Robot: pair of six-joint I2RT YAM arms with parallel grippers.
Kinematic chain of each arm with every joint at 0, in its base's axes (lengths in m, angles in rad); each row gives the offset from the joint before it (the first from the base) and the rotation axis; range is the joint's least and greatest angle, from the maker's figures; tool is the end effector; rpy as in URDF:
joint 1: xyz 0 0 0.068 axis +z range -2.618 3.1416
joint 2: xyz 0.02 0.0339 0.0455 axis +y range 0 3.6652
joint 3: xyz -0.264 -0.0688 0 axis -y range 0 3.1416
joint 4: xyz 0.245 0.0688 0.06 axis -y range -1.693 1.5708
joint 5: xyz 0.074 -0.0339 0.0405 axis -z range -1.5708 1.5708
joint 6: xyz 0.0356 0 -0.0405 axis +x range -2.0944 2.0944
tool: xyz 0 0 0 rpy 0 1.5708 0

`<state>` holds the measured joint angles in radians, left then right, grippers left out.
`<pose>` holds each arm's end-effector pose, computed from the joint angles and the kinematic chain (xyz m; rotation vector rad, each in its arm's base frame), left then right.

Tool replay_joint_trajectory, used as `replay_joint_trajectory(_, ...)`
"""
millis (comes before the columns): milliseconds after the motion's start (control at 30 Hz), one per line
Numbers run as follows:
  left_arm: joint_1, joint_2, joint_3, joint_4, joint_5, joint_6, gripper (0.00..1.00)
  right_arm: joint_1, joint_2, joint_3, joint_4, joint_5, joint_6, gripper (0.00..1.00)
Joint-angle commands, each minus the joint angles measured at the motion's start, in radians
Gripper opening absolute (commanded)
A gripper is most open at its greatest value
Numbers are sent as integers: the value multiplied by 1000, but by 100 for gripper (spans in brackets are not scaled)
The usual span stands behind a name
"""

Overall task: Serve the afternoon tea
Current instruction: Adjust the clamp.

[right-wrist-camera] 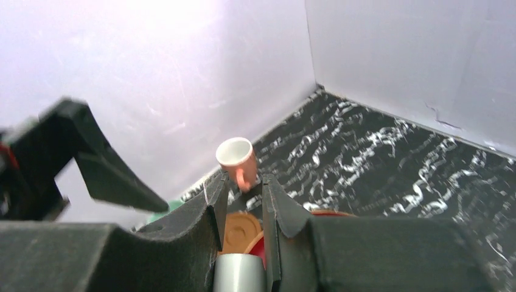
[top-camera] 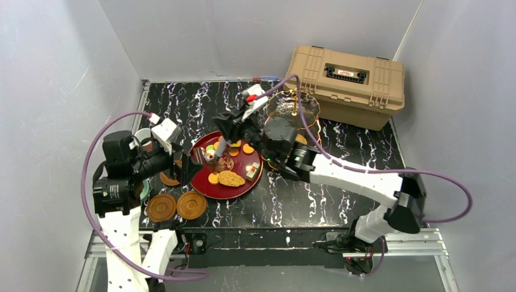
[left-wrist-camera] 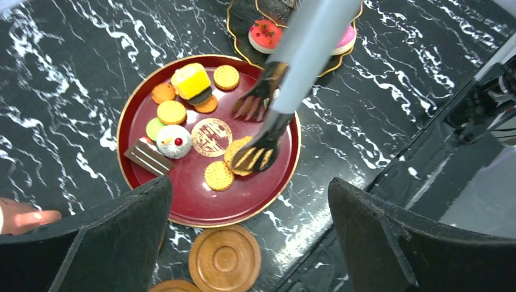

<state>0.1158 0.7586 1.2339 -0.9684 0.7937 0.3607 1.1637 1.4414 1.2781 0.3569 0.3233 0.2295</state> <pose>0.1082 -0.0130 0.4137 0.6983 1.8114 -0.5012 0.1463 0.3106 0.4154 -0.3895 1.3992 0.9325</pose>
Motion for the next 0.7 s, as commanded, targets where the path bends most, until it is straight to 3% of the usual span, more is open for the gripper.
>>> replay_joint_trajectory(0,1,-42,-50,39,28,128,97,45,113,183,149,118,17,1)
replay_joint_trajectory(133,1,-106,-125,53,-12,260,95,67,184,276,153,172,25,1)
replay_joint_trajectory(267,1,-192,-241,169,-103,338,95,68,206,318,148,160,61,1)
replay_joint_trajectory(500,1,-249,-315,340,-142,377,86,68,201,320,115,76,139,1)
replay_joint_trajectory(667,1,-237,-289,363,-78,327,81,69,183,299,115,58,174,1)
